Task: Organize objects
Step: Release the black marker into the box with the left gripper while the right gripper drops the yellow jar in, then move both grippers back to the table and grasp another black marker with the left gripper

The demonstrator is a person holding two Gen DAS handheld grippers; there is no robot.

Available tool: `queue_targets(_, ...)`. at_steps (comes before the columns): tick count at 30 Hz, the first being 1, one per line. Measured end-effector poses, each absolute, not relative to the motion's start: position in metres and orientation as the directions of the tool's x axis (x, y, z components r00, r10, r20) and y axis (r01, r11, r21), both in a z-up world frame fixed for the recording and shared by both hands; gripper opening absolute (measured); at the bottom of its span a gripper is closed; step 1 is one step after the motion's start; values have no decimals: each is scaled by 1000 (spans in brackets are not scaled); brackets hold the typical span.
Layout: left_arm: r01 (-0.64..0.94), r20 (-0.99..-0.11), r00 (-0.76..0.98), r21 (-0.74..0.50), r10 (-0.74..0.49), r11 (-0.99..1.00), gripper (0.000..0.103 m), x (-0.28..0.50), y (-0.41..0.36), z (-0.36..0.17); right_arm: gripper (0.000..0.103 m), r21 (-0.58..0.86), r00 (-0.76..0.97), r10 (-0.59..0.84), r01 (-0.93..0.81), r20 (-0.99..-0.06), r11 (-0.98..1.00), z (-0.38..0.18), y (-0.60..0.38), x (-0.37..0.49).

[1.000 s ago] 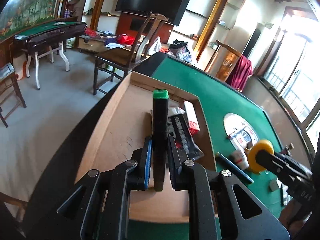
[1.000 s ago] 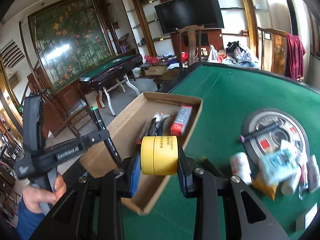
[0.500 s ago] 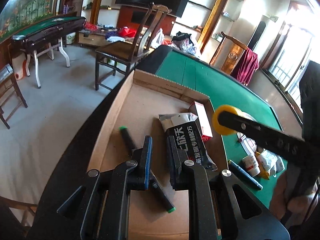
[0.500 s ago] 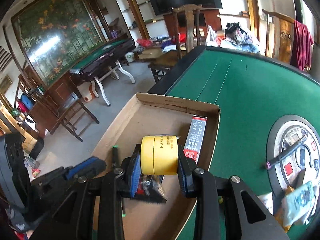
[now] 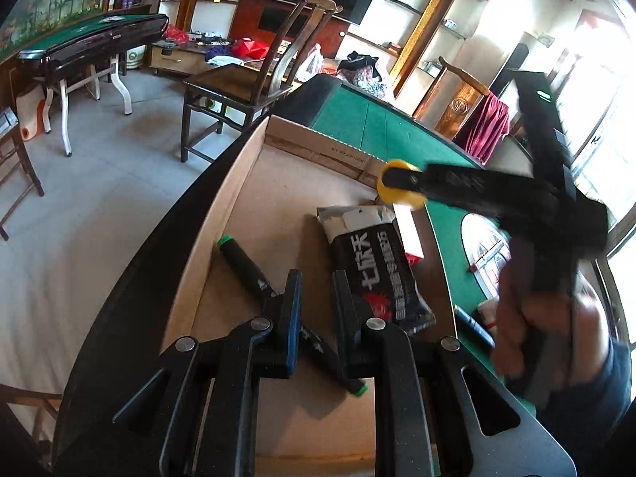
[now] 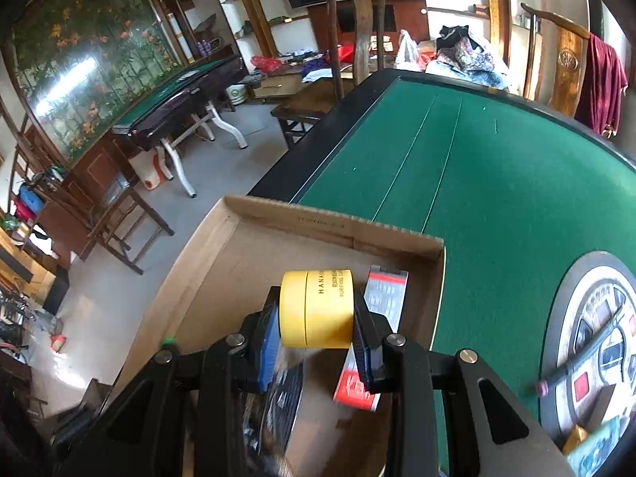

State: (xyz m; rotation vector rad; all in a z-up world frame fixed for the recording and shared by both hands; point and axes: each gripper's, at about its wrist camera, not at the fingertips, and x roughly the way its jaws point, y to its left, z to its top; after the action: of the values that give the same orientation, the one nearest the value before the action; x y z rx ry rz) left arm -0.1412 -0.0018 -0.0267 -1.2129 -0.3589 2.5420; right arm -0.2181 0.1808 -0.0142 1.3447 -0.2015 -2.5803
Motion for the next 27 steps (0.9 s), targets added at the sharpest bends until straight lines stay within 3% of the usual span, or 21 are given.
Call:
queue_targets(14,-147,-792,-504,-316,346,-937,14,-146,6,-51,34,209,-503,-234,105,-832,-972,-32,182,-243)
queue_targets(21,-146,-837,-424,-315,347,-938,16,-180,23,-60,34,335,-577,-352,140,-737,-932,0,221,-173)
queue_targets(27,-262,-780,-448,-354,438,-898,16,-173,50,-34,35,381,-662,-392,170,-639,-909,18,268,-98)
